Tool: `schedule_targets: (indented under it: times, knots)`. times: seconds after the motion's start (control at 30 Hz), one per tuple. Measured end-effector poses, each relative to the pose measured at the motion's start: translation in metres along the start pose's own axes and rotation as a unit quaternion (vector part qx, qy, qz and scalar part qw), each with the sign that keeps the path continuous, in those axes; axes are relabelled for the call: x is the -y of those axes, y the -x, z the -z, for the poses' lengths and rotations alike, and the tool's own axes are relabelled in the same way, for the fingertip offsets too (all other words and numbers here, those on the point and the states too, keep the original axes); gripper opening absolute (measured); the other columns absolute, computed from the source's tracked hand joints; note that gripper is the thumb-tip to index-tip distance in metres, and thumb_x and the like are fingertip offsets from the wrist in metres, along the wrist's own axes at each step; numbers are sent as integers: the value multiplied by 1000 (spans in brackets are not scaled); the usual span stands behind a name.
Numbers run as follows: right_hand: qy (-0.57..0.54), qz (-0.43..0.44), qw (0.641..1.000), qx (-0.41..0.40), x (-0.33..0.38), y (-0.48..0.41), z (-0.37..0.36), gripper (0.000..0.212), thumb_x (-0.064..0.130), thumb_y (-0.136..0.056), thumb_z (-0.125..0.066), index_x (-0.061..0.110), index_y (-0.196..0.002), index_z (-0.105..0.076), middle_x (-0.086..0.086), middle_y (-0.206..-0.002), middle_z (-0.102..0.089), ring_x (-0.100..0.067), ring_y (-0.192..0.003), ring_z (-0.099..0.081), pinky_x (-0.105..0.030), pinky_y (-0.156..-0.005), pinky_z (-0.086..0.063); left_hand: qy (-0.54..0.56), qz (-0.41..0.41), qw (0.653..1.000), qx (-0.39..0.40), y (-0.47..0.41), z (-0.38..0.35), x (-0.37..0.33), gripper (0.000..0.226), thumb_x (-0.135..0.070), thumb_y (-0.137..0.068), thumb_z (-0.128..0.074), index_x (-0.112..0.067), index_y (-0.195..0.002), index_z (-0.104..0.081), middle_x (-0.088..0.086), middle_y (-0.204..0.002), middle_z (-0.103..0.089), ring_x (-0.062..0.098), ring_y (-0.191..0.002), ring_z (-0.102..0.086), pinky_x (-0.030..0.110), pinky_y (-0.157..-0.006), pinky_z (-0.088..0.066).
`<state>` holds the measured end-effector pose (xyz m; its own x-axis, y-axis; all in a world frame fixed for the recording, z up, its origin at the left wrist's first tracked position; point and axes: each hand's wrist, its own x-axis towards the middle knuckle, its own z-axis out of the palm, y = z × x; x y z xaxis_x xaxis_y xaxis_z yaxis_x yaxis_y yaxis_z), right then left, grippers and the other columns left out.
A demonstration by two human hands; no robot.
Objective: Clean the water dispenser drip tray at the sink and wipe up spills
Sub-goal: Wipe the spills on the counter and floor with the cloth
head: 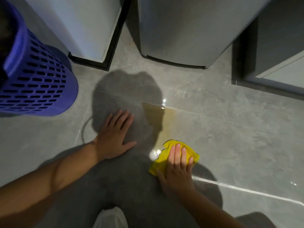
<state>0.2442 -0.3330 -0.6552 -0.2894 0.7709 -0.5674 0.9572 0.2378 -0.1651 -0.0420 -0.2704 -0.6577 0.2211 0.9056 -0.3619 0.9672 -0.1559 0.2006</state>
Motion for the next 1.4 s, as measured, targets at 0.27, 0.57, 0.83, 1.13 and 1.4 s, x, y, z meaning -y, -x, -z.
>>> schedule_targets:
  times: [0.27,0.57,0.83,1.13,1.4]
  knots:
    - [3,-20,1000,-6,-19,-163,97,98,71,-99,-28,15,-161,22,-6,-171,27,-29,-157,24,-57,-124,13,35,83,996,6,41,19,50,107,-78,-78,-59,-19,-163,-32,14,-172,-21,37,-157,-22,51,-124,-25]
    - [50,77,996,-22,-12,-52,39,95,66,-93,-36,-5,-157,-31,-27,-164,-29,-49,-151,-29,-71,-116,-28,23,72,997,10,49,31,46,108,-65,-72,-83,-15,-158,-43,18,-167,-34,41,-154,-30,54,-123,-25]
    - [0,-38,999,-31,-3,-96,62,109,81,-87,-20,7,-164,1,-14,-174,3,-35,-160,2,-60,-125,-2,19,163,986,25,50,29,41,128,-74,-64,-80,-14,-164,-27,16,-172,-20,41,-156,-22,57,-120,-34]
    - [162,126,978,26,32,-204,124,103,72,-97,-33,11,-161,20,-10,-170,28,-32,-156,24,-59,-125,11,36,175,983,37,47,31,36,130,-75,-67,-78,-19,-166,-13,9,-175,-4,36,-160,-8,50,-122,-28]
    - [110,196,974,-17,-3,-53,25,94,67,-92,-50,0,-157,-37,-21,-167,-29,-43,-155,-25,-68,-117,-29,35,171,984,24,48,32,39,133,-78,-61,-79,-19,-165,-20,10,-175,-9,36,-159,-15,50,-122,-32]
